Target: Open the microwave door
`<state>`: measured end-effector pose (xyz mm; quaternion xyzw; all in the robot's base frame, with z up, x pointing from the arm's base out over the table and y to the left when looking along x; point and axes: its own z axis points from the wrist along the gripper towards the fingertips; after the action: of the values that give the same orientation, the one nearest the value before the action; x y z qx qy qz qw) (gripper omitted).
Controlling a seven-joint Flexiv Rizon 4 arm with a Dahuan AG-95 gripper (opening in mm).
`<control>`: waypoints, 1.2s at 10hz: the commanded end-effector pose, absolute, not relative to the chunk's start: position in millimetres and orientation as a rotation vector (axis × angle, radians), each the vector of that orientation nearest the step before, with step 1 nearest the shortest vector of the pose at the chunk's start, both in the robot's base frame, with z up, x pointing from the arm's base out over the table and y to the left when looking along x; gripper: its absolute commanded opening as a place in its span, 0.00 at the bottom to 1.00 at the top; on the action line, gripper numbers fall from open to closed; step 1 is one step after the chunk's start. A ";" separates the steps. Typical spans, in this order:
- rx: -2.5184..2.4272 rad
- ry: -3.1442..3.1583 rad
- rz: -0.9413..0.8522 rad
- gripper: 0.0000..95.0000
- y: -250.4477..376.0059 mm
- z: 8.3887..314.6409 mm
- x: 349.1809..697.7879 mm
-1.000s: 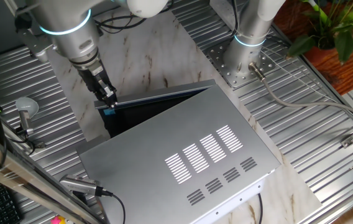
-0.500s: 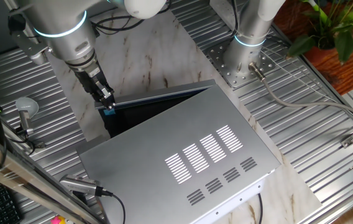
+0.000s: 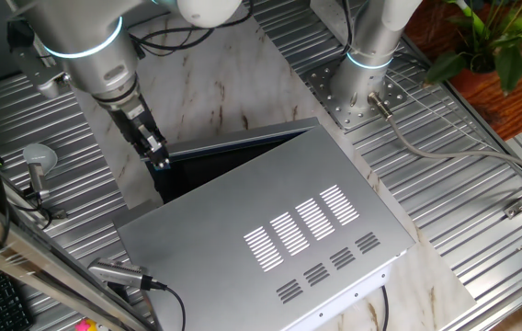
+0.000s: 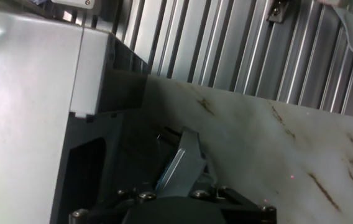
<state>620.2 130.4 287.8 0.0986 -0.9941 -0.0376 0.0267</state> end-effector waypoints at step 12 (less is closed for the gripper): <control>0.423 -3.076 -0.099 0.00 103.4 254.1 601.2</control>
<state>602.7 103.5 254.6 0.1353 -0.9901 -0.0324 0.0208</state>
